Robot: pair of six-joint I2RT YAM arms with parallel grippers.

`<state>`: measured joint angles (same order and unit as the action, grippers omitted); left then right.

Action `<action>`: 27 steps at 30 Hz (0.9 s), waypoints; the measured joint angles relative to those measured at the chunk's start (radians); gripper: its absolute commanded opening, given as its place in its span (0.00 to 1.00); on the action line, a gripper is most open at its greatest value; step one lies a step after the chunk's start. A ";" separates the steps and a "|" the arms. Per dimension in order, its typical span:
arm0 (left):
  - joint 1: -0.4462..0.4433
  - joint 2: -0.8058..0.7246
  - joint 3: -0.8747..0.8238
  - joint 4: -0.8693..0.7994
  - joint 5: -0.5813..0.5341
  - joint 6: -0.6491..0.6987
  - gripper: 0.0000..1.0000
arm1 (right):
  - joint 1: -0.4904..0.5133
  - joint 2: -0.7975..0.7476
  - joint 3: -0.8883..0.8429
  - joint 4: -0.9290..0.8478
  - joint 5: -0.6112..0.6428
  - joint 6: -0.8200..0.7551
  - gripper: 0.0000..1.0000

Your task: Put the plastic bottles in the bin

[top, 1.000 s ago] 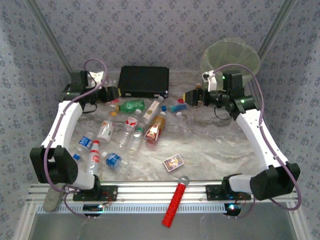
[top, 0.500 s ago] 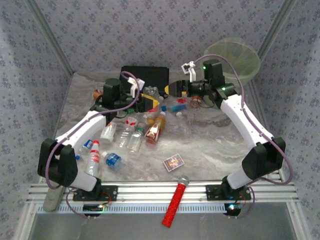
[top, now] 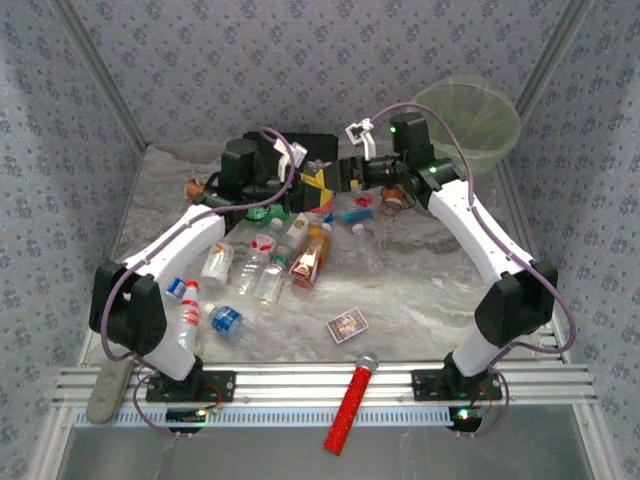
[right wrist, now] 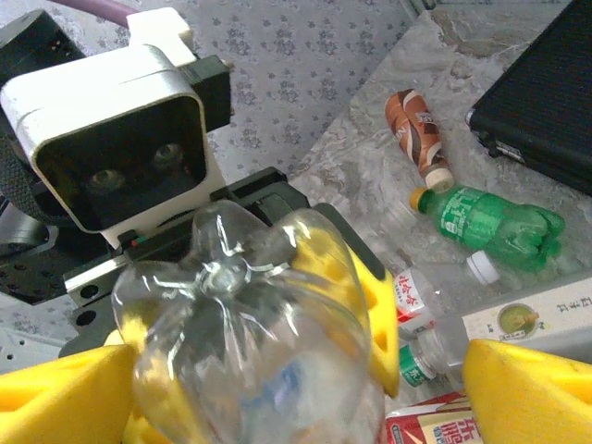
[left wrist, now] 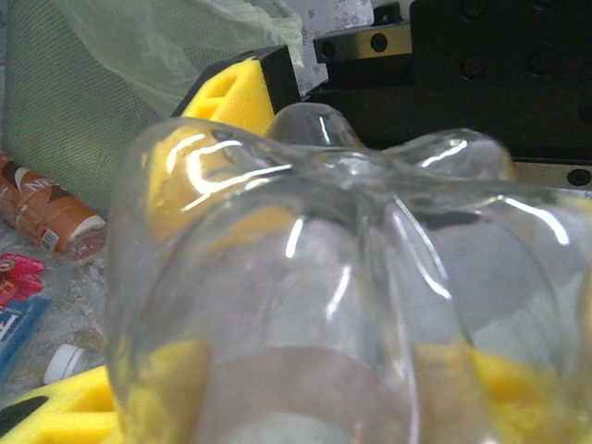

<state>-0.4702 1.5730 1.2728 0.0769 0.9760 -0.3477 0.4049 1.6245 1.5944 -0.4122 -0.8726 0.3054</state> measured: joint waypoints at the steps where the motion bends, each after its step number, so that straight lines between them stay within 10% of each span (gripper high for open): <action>1: -0.004 0.005 0.005 -0.006 0.000 0.006 0.53 | 0.003 0.008 0.006 0.000 -0.004 -0.002 0.86; 11: -0.029 0.039 0.053 -0.074 -0.011 0.040 0.62 | 0.008 0.034 0.021 0.002 -0.038 -0.009 0.58; 18: -0.037 0.039 0.066 -0.081 -0.033 0.062 0.99 | -0.013 0.030 0.022 -0.020 -0.002 -0.015 0.55; 27: -0.039 -0.050 0.061 -0.249 -0.159 0.142 1.00 | -0.170 -0.038 0.141 -0.171 0.215 -0.086 0.54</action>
<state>-0.5095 1.5234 1.3338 -0.1719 0.8173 -0.2054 0.2352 1.5864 1.7351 -0.5827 -0.6579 0.2192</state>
